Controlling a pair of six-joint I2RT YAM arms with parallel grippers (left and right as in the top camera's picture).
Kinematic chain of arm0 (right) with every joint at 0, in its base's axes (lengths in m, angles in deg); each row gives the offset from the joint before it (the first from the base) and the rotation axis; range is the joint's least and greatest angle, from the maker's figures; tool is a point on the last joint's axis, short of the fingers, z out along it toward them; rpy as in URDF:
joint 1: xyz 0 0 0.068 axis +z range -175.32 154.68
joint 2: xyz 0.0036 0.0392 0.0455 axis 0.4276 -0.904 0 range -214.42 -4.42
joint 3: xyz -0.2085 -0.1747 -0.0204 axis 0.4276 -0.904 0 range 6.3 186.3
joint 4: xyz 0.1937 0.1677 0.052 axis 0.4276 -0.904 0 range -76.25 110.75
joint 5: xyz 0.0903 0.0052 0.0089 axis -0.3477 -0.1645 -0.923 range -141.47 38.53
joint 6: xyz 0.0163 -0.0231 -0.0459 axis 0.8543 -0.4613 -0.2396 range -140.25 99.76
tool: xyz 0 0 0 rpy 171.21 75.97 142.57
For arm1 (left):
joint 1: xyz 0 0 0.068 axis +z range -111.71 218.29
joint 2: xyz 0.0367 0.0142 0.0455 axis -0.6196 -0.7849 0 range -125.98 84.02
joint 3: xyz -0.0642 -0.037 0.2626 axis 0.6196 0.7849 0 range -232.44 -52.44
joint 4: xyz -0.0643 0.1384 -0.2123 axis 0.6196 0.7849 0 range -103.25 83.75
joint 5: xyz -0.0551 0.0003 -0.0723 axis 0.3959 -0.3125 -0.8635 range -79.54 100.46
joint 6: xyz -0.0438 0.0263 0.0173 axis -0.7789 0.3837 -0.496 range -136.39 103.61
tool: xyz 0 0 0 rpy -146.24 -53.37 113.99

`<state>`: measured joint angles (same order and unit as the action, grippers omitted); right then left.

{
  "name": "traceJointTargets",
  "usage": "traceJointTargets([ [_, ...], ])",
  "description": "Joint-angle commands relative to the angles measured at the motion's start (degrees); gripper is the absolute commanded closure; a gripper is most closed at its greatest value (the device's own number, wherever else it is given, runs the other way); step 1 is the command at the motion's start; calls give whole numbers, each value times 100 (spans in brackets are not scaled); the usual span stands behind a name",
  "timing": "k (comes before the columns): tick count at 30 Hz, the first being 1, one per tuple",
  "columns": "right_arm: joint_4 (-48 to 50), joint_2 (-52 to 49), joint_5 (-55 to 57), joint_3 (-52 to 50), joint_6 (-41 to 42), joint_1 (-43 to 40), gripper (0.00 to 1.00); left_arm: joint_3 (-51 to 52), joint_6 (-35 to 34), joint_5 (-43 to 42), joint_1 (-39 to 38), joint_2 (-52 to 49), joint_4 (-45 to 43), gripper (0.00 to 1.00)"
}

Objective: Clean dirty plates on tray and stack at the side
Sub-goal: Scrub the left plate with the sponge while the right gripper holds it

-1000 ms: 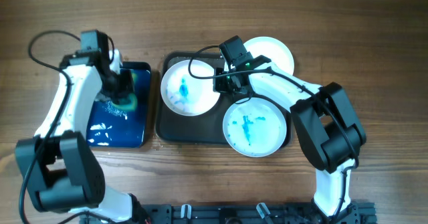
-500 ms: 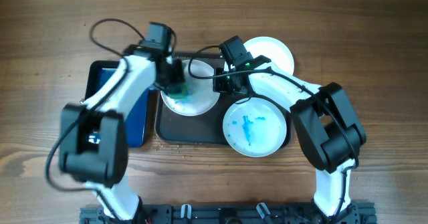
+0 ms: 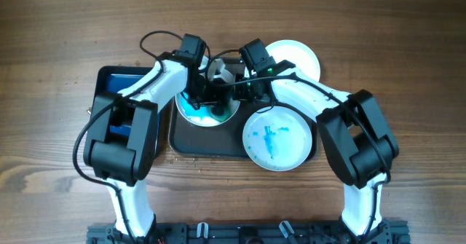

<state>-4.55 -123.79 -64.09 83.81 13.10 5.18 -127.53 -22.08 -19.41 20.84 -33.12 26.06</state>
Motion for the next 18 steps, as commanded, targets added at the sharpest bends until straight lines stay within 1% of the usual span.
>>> traceJointTargets([
  [1, -55, -280, 66, -17, -31, 9, 96, 120, -789, 1266, -140, -179, -398, 96],
  [2, -59, -280, 66, -17, -31, 9, 96, 120, -1036, 1965, -140, -179, -466, 96],
  [4, -66, -280, 66, -17, -31, 9, 96, 120, -1860, 4096, -140, -179, -562, 96],
  [5, -68, -280, 68, -17, -28, 9, 96, 120, -2118, 4782, -140, -179, -551, 96],
  [6, -68, -284, 68, -17, -31, 9, 96, 120, -2277, 5230, -140, -179, -531, 96],
  [7, -66, -295, 68, -17, -31, 9, 96, 120, -2358, 5484, -142, -179, -503, 96],
  [8, -66, -304, 68, -17, -24, 9, 96, 120, -2361, 5549, -146, -179, -448, 96],
  [10, -66, -306, 68, -17, -24, 9, 96, 120, -2686, 5460, -146, -179, -87, 96],
  [12, -66, -306, 66, -17, -24, 9, 96, 120, -2656, 4929, -151, -179, 234, 96],
  [13, -68, -306, 66, -17, -26, 9, 96, 120, -2490, 4522, -151, -179, 396, 96],
  [15, -118, -306, -118, -17, -22, 2, 96, 120, -1893, 3250, -151, -179, 664, 96],
  [17, -155, -345, -881, -31, -42, -46, 96, 120, -1263, 2111, -151, -179, 634, 96],
  [18, -157, -382, -1147, -33, -83, -72, 96, 120, -1248, 1991, -151, -179, 614, 96],
])
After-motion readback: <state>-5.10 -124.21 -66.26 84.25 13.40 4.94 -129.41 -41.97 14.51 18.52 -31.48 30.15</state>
